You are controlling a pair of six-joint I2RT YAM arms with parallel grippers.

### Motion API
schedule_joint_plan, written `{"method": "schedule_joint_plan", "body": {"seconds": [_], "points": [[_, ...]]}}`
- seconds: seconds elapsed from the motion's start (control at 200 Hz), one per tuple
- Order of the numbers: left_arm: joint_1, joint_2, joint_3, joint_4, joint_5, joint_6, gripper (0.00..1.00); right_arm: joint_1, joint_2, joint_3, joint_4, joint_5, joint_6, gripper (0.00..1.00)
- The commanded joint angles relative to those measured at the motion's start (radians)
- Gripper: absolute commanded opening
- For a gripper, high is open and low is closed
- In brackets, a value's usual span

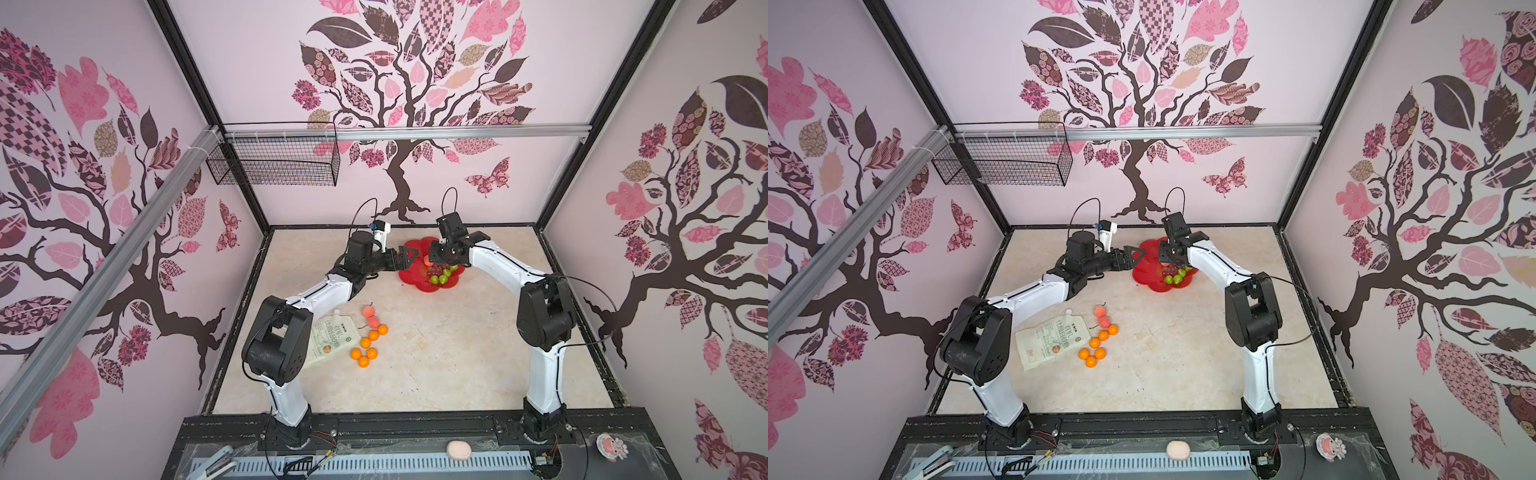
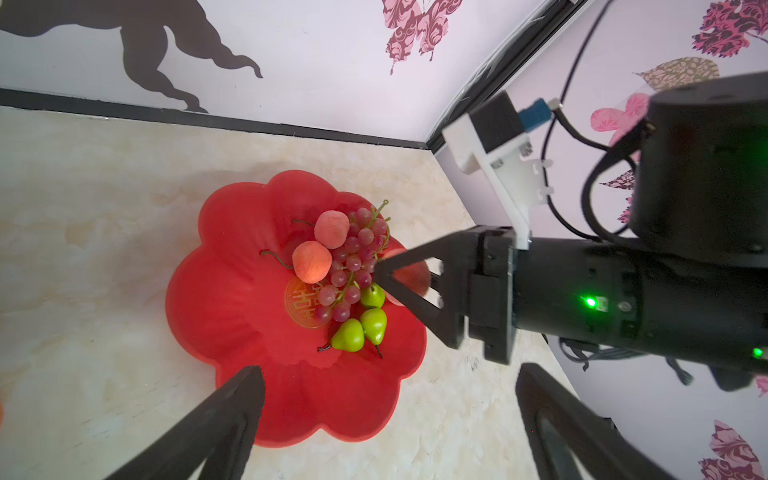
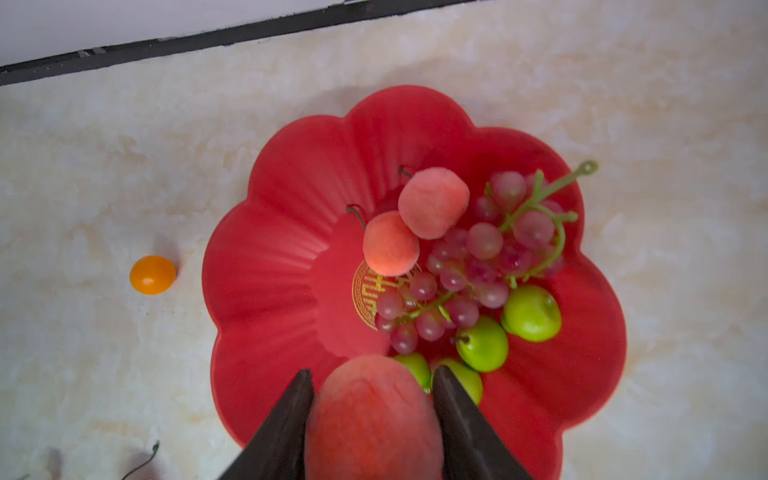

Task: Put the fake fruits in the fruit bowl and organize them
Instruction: 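Lift the peach and carry it over the red bowl with the right gripper, then lower the peach into the bowl beside the other peaches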

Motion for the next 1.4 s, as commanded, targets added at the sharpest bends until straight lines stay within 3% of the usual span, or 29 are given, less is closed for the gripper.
{"method": "schedule_joint_plan", "body": {"seconds": [0.0,0.62,1.395], "points": [[-0.004,0.036,-0.017,0.025,-0.062,-0.067,0.98,-0.003,0.096,0.109,-0.031,0.028,-0.057,0.48],[0.01,0.051,0.01,-0.026,-0.074,-0.098,0.98,-0.006,0.487,0.62,-0.139,0.111,-0.19,0.47],[0.029,0.061,0.016,-0.02,-0.044,-0.105,0.99,-0.007,0.54,0.651,-0.139,0.154,-0.204,0.56]]}}
